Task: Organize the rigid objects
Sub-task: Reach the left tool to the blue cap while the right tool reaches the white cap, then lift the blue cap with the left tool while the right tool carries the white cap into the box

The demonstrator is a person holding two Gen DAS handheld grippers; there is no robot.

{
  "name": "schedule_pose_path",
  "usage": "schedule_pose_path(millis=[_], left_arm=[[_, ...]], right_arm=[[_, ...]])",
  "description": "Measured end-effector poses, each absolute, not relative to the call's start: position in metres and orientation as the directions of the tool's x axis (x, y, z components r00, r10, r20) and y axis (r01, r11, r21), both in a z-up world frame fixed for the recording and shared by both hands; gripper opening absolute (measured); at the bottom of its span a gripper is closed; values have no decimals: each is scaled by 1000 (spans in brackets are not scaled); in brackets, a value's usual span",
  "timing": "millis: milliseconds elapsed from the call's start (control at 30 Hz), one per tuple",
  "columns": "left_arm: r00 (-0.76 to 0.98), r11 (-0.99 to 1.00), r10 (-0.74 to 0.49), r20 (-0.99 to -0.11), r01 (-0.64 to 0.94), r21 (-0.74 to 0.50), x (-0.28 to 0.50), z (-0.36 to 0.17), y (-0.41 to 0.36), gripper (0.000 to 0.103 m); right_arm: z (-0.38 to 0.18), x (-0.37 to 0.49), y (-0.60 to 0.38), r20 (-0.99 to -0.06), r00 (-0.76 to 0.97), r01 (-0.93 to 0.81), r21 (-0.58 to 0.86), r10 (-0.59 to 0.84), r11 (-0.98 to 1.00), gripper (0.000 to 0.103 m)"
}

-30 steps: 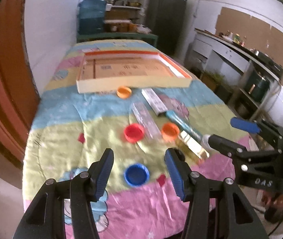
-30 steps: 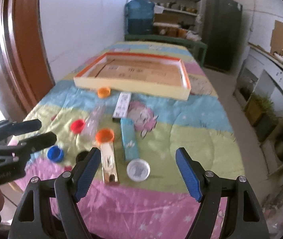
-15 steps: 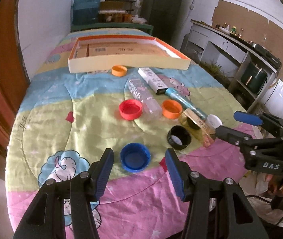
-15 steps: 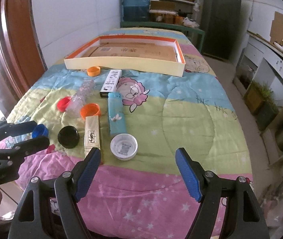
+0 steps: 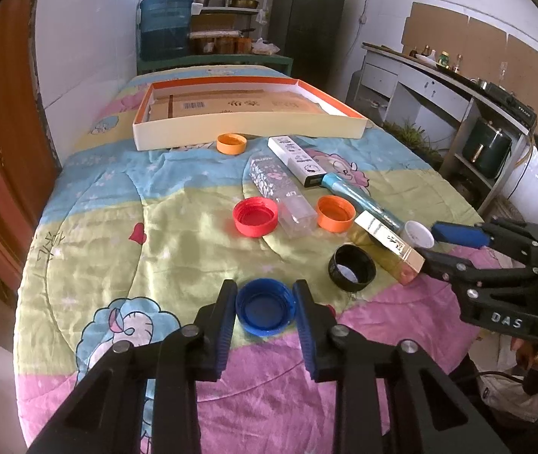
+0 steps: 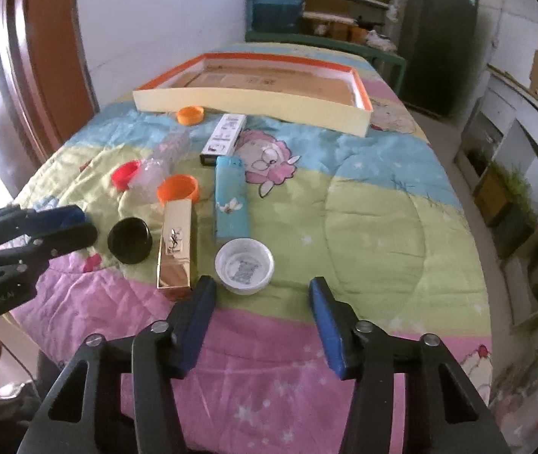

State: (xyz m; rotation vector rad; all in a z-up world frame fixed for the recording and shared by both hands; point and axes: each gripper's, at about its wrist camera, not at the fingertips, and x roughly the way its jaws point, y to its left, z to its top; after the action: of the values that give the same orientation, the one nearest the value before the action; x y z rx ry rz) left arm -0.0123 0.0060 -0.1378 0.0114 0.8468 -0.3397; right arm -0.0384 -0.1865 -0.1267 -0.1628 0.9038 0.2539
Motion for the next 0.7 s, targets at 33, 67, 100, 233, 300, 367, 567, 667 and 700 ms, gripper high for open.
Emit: schedule_pose_path(millis=[33,67,100,233,300,367,567,667,700], left_arm=[[612,946,-291,-735,299,-125,-11,-138,7,31],[613,946,-291,-734,298,-126,-12,-138,6,31],[614,946,-293,-733,296,-131,-11,-138,7,31],[615,946,-295,-731,293,-136,-11,-138,7,31],[615,947,-295,-731,292,-136,-11,-137,6,30],[614,947,-293,-733,290,-136,-10,-135,6,30],[629,947,-295,-719,293,-131,-5,-121,5,31],[642,946,-296,-707,297,-127,0,-110,4,31],[646,946,-297,-703,297,-126,1,-107,3,31]], right_arm=[[-128,-38,-183,-790,596,-293,-43,147,955,40],[-128,-37,-181,-790,595,-306,-50,150,951,35],[-127,-35,-177,-787,595,-322,-48,163,946,31],[-127,-32,-174,-785,598,-327,-52,164,944,31],[-125,-32,-176,-778,603,-324,-38,176,945,31],[-122,-33,-178,-769,615,-316,-35,177,948,31],[-109,-33,-186,-745,638,-300,-10,193,954,31],[-103,-29,-186,-738,644,-304,-4,202,953,31],[-101,-29,-187,-736,645,-305,-1,206,952,31]])
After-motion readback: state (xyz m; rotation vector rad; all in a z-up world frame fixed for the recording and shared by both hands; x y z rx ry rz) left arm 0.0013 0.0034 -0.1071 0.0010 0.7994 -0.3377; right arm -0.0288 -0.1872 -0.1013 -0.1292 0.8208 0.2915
